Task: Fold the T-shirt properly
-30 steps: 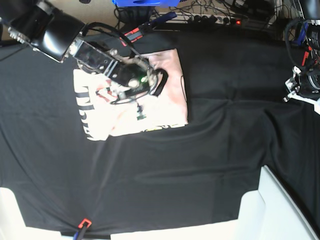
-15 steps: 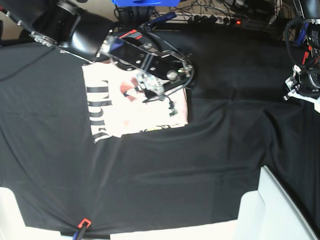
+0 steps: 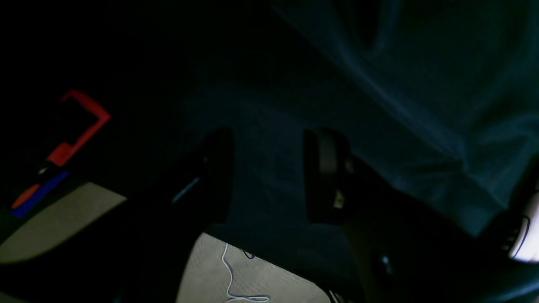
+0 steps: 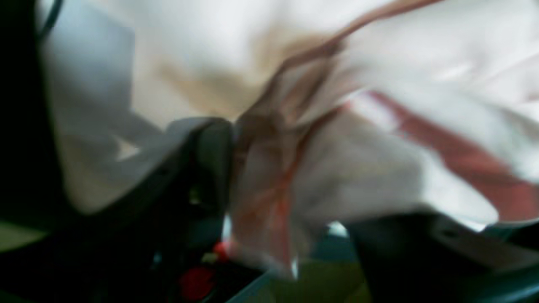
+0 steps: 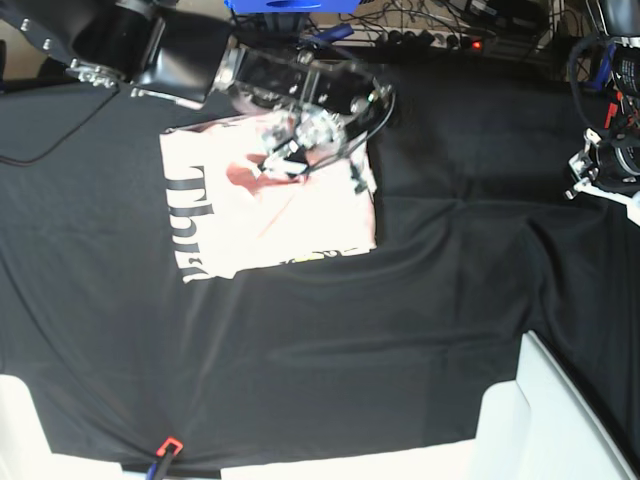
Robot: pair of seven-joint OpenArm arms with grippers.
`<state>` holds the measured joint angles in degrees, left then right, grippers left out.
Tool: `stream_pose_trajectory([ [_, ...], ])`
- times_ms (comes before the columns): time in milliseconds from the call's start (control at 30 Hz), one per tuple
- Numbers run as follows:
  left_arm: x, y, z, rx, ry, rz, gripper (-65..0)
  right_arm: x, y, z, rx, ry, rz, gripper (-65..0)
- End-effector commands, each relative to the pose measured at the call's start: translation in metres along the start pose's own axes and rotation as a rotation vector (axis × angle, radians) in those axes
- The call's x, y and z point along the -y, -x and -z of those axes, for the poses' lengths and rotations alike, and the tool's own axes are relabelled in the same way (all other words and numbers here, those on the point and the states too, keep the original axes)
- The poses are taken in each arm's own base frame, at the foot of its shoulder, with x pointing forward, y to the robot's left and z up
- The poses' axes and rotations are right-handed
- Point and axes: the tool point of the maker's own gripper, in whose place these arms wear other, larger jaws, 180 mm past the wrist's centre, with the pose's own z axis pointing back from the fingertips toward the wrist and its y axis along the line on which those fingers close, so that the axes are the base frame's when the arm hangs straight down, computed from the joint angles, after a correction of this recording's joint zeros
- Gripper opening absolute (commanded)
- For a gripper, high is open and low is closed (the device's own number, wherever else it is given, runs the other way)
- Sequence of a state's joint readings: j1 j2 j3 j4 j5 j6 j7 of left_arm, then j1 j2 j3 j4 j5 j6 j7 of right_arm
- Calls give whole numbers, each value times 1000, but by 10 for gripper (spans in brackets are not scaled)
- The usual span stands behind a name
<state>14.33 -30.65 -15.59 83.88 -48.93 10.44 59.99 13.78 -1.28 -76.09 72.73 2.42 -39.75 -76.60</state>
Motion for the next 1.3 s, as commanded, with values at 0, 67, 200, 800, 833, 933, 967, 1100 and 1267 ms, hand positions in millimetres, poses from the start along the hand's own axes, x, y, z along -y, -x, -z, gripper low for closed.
stream_pose_trajectory([
  [0,-1,-16,-6,42,-2,14,-385,-7,-27,-15,78,-17,10,-316],
  [67,-2,-17,-7,45,-3,10,-383,-12,-30,-19,88,-27,5,-303],
  [200,-2,-17,-6,43,-4,9,-383,-17,-37,-24,99,-39,6,-302],
  [800,-33,-9,13,33,-68,-67,-385,-1,-75,-62,270,-73,53,-305],
  [833,-33,-9,13,33,-68,-67,-386,5,-79,-68,301,-71,65,-305],
  [933,-34,-8,14,30,-70,-68,-386,15,-92,-97,414,-90,91,-305],
  [967,-34,-8,14,30,-71,-70,-386,17,-95,-104,438,-97,100,-305],
  [1100,-33,-9,13,34,-69,-67,-386,61,-103,-99,421,-86,251,-305],
  [1267,-36,-7,13,28,-75,-67,-386,143,-89,-71,371,-18,482,-305],
])
